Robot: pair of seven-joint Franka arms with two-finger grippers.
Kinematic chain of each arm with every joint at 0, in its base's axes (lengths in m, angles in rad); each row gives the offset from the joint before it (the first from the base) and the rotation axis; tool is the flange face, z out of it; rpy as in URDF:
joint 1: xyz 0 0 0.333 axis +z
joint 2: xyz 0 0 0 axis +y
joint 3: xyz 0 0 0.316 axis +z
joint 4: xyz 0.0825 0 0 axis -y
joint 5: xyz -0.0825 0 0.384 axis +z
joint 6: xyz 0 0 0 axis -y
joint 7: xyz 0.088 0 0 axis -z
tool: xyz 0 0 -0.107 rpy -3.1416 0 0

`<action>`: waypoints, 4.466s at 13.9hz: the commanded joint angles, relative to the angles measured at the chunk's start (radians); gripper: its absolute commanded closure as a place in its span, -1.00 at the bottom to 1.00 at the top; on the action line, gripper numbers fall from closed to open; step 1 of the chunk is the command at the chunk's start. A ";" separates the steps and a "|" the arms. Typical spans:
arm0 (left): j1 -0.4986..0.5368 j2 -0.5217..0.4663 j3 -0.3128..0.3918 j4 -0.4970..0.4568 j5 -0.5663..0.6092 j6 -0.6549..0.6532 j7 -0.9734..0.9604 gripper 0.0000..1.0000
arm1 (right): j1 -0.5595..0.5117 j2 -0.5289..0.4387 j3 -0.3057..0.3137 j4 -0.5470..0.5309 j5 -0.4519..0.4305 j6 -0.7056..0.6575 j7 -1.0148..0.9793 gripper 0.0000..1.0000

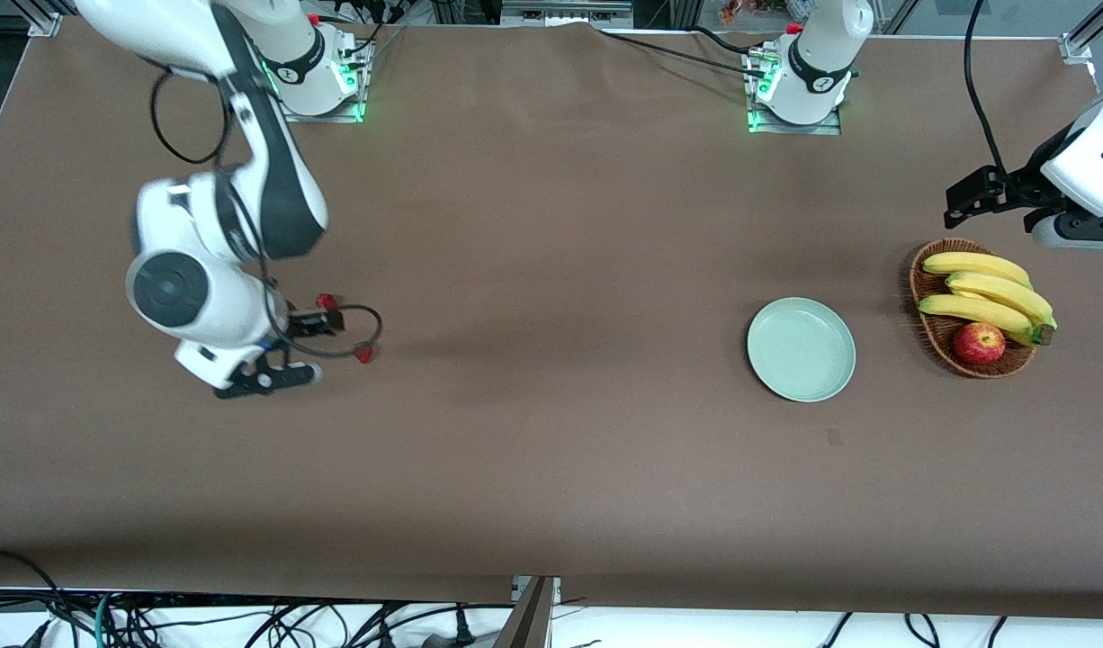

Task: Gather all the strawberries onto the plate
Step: 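Reach the right gripper down and grasp one red strawberry, then carry the strawberry toward the plate and release it midway with the right gripper, then grasp the strawberry with the left gripper while the right gripper grasps another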

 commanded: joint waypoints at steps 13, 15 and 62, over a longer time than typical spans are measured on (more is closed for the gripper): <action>0.001 0.014 -0.001 0.034 -0.007 -0.024 0.007 -1.00 | -0.006 0.130 0.019 -0.155 0.150 0.247 -0.028 -0.35; 0.001 0.014 -0.001 0.034 -0.007 -0.024 0.005 -1.00 | -0.010 0.130 0.020 -0.155 0.152 0.247 -0.031 0.05; -0.184 0.374 -0.035 0.023 -0.110 0.085 -0.070 -1.00 | 0.148 -0.125 -0.158 -0.618 0.061 0.414 0.205 -0.84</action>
